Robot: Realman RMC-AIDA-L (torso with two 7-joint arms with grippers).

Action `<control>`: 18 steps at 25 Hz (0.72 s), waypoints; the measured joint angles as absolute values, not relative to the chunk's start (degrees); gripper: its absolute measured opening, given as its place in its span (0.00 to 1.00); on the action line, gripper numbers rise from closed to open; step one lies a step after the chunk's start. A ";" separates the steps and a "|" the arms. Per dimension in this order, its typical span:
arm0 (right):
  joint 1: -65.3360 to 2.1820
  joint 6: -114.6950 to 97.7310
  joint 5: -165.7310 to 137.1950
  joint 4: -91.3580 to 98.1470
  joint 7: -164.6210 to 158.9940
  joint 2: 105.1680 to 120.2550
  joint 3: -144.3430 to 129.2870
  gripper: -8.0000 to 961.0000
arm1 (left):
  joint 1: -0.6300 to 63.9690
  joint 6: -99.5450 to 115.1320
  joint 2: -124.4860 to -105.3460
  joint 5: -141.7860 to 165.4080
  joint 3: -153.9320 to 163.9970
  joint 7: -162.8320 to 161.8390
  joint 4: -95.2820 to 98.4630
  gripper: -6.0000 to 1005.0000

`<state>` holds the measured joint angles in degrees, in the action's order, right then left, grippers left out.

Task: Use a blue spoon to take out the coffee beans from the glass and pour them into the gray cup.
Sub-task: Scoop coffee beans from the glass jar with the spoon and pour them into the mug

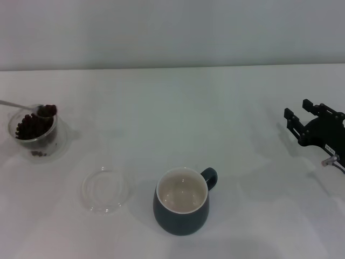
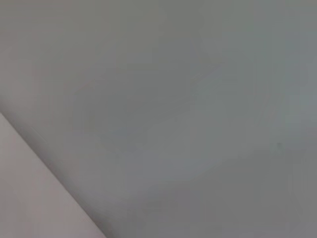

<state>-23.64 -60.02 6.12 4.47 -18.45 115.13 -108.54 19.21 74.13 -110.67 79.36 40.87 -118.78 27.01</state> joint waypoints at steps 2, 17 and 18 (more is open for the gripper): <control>-23.64 -60.03 6.07 4.64 -18.41 115.14 -108.55 0.52 | 20.18 74.43 -110.71 79.80 41.42 -119.08 26.49 0.13; -23.77 -60.23 6.17 5.88 -17.20 115.14 -108.59 0.52 | 30.04 75.07 -111.51 82.35 47.62 -120.11 22.16 0.13; -23.78 -60.14 6.20 6.17 -17.04 115.14 -108.59 0.52 | 30.28 75.07 -111.60 82.42 47.76 -120.15 22.15 0.13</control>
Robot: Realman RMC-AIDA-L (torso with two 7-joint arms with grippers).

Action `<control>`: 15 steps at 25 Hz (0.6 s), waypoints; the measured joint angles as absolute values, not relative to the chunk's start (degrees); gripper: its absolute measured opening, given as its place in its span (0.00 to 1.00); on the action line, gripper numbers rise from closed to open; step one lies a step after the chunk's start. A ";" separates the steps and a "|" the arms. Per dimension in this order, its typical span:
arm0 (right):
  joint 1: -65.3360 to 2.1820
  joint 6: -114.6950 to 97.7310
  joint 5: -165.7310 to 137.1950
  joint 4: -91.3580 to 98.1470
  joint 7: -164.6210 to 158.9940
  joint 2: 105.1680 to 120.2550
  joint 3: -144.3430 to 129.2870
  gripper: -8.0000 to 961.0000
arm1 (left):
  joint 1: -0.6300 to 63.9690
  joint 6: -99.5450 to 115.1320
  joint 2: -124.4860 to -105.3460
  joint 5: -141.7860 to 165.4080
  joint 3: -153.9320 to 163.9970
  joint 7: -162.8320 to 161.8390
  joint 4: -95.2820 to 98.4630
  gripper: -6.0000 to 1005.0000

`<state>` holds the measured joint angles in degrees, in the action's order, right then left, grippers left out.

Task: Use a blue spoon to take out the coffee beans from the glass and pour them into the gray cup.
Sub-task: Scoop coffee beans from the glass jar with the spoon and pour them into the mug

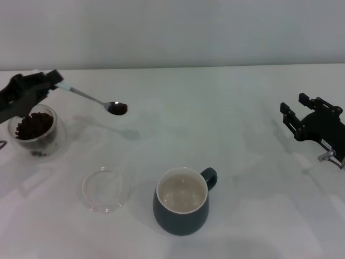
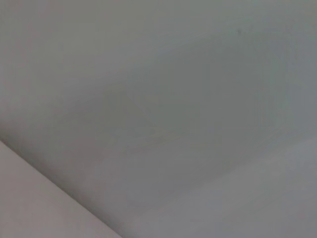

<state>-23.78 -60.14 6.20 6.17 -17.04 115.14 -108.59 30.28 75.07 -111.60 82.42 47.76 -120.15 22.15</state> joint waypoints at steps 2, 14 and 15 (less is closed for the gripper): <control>-23.78 -60.06 6.20 6.49 -16.91 115.14 -108.57 0.52 | 31.28 75.07 -111.99 82.96 48.26 -120.28 22.06 0.13; -24.65 -59.98 6.39 7.35 -16.78 115.14 -107.10 0.52 | 36.04 75.25 -114.57 85.01 54.50 -121.77 21.55 0.13; -24.65 -59.98 6.39 7.50 -16.78 115.13 -106.97 0.52 | 36.44 75.37 -114.71 85.02 55.19 -121.94 21.51 0.13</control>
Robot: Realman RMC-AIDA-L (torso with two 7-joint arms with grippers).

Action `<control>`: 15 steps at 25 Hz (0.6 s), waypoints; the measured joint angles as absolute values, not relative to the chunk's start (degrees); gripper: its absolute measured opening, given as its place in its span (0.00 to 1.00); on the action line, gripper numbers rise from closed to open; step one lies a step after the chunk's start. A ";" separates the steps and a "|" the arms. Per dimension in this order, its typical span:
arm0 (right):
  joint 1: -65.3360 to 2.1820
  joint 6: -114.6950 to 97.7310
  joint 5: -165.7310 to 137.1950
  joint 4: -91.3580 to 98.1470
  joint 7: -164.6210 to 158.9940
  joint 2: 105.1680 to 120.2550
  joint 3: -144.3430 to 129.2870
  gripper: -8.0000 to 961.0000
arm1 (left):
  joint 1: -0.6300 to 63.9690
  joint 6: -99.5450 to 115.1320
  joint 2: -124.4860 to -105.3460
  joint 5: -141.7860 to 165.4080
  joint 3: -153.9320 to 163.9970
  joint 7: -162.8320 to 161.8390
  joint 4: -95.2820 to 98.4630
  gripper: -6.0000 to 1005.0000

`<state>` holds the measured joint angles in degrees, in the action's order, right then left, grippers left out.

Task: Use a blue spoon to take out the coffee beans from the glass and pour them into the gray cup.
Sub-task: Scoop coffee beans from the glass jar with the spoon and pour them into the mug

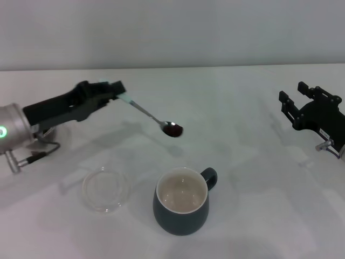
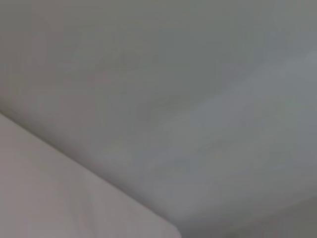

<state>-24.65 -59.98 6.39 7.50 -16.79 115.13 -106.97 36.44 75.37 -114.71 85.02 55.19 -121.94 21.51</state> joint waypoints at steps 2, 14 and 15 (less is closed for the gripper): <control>-24.65 -60.00 6.40 7.58 -16.78 115.05 -106.28 0.52 | 37.08 75.58 -115.05 85.02 56.49 -122.29 21.50 0.13; -24.47 -60.37 6.48 7.57 -15.14 114.99 -102.39 0.52 | 37.23 77.18 -117.11 85.17 62.65 -122.26 21.38 0.13; -24.35 -60.37 6.49 7.57 -15.04 115.00 -102.33 0.52 | 37.01 77.35 -117.18 85.21 62.79 -122.26 21.38 0.13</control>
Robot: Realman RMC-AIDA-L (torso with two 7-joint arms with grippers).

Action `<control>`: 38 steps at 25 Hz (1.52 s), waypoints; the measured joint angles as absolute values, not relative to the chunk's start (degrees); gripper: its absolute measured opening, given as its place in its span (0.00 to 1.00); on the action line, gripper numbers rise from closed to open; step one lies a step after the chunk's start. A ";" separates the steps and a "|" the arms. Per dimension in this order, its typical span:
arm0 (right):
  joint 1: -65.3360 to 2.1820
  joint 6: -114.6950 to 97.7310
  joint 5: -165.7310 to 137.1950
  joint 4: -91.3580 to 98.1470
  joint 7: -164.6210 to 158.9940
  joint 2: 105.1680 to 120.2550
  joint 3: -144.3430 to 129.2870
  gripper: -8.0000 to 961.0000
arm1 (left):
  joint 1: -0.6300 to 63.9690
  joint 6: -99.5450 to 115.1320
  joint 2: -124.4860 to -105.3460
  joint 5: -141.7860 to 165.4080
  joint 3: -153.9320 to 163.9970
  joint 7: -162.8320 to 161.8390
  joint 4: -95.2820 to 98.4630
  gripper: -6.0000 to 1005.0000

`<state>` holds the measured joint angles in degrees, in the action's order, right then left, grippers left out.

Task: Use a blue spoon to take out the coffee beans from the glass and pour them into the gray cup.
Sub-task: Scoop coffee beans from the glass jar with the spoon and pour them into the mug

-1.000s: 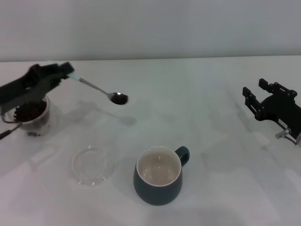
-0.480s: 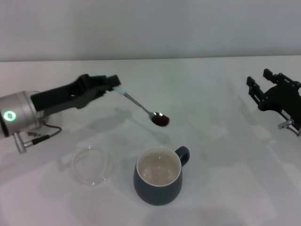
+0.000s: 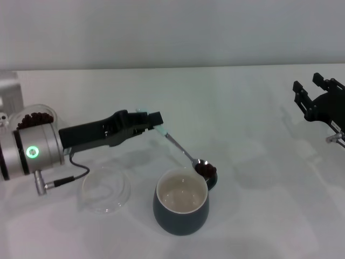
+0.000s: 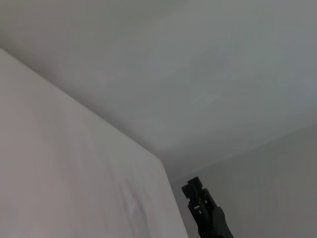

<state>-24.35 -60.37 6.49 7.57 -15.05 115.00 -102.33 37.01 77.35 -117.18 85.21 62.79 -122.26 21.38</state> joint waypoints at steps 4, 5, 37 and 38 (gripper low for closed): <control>-23.95 -60.39 6.49 7.56 -15.02 115.03 -102.30 0.52 | 36.05 77.73 -117.17 85.29 63.12 -122.26 21.38 0.13; -23.90 -60.40 6.49 7.56 -15.02 115.05 -102.30 0.52 | 35.88 77.73 -117.10 85.29 63.16 -122.24 21.40 0.13; -23.79 -59.92 6.45 7.55 -14.72 115.05 -100.87 0.52 | 30.21 79.30 -115.22 87.63 63.28 -125.00 27.91 0.13; -23.80 -59.92 6.48 7.55 -14.71 115.05 -100.74 0.52 | 30.18 79.29 -115.18 88.04 63.23 -125.25 28.28 0.13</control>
<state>-23.80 -59.92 6.47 7.55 -14.71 115.05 -100.74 30.18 79.29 -115.18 88.04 63.23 -125.25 28.28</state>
